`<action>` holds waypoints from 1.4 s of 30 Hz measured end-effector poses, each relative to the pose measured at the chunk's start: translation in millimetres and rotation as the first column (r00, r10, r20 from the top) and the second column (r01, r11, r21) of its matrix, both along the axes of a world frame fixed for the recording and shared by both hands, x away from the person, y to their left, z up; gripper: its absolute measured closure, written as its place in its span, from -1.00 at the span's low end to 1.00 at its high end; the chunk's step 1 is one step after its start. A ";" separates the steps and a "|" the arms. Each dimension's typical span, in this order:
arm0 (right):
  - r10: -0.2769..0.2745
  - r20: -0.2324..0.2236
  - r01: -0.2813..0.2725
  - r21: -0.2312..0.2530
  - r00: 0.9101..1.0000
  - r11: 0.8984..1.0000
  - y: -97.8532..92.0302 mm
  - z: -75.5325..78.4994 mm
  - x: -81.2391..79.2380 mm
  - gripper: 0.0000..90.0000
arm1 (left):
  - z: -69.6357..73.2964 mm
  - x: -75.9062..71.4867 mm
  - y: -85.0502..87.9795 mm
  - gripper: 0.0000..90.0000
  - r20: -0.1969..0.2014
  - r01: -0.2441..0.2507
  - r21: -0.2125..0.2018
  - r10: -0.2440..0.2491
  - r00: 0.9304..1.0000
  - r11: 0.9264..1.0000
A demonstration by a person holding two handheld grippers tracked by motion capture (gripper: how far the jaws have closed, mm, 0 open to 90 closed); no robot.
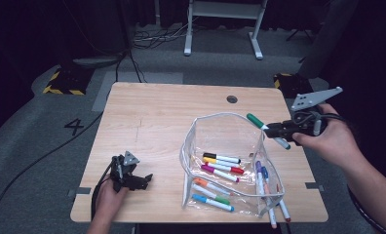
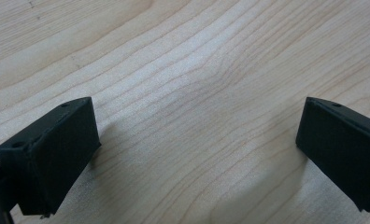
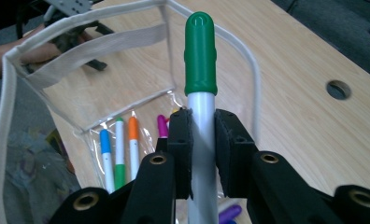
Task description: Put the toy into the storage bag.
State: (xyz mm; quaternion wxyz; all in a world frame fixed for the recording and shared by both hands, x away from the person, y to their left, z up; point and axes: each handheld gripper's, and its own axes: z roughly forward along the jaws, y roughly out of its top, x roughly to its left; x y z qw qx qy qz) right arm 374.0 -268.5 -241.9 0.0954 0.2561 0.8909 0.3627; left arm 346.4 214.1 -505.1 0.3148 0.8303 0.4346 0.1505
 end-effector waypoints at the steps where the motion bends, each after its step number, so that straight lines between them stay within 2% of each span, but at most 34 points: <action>1: 0.016 0.001 -0.016 -0.009 1.000 1.000 7.3 0.0 0.5 0.72 | 0.0 -0.1 -0.1 -1.00 -0.001 -0.001 -0.001 0.001 1.000 1.000; 6: 0.110 -0.022 -0.110 -0.033 0.994 0.993 46.3 -5.4 2.5 0.72 | -0.1 -0.1 -0.1 -1.00 -0.001 -0.001 -0.003 0.001 1.000 1.000; 11: 0.193 -0.052 -0.196 -0.060 0.980 0.979 82.8 -17.2 5.1 0.72 | 0.0 0.0 0.0 -1.00 -0.001 0.000 -0.001 0.000 1.000 1.000; 14: 0.219 -0.070 -0.224 -0.080 0.973 0.971 97.9 -25.2 7.6 0.72 | -0.1 0.0 -0.1 -1.00 -0.001 -0.001 -0.002 0.001 1.000 1.000; 17: 0.249 -0.099 -0.257 -0.088 0.964 0.962 111.3 -34.9 10.6 0.72 | 0.0 0.0 0.0 -1.00 0.000 0.000 0.000 0.000 1.000 1.000; 22: 0.287 -0.152 -0.307 -0.128 0.946 0.943 131.8 -56.1 14.7 0.72 | -0.2 0.0 -0.1 -1.00 0.000 -0.001 -0.003 0.001 1.000 1.000; 30: 0.315 -0.224 -0.355 -0.171 0.922 0.919 150.6 -86.0 15.4 0.72 | -0.1 -0.1 -0.1 -1.00 -0.001 -0.001 -0.002 0.001 1.000 1.000; 36: 0.291 -0.287 -0.362 -0.236 0.913 0.902 154.3 -109.3 18.6 0.72 | -0.1 0.0 -0.1 -1.00 -0.001 -0.001 -0.002 0.001 1.000 1.000; 42: 0.272 -0.322 -0.369 -0.291 0.907 0.883 158.7 -122.4 21.4 0.72 | 0.0 0.0 0.0 -1.00 -0.001 0.000 -0.001 0.000 1.000 1.000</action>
